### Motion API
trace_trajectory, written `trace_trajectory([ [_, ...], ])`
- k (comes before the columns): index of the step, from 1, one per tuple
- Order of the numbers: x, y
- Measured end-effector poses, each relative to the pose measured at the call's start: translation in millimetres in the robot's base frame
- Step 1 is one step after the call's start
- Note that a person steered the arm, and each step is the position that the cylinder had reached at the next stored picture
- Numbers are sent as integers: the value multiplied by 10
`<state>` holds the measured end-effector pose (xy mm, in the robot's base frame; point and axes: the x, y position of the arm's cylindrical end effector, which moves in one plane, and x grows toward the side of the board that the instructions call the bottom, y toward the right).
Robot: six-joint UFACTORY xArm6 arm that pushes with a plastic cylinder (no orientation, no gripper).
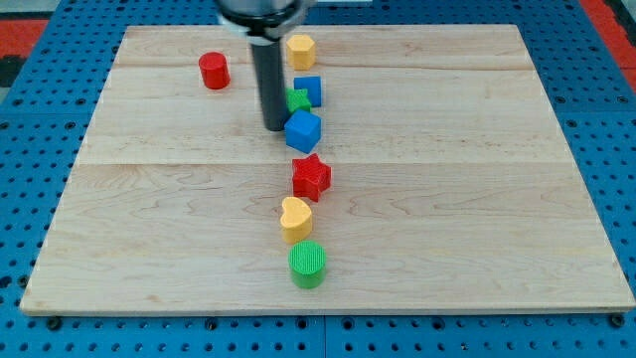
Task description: Push the red star to the line of blocks
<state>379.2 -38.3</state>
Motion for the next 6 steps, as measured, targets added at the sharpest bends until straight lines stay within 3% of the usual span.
trace_trajectory([
  [1,-114,22],
  [2,-159,-732],
  [3,-629,-1146],
  [4,-1023,-767],
  [6,-1491,-1236],
])
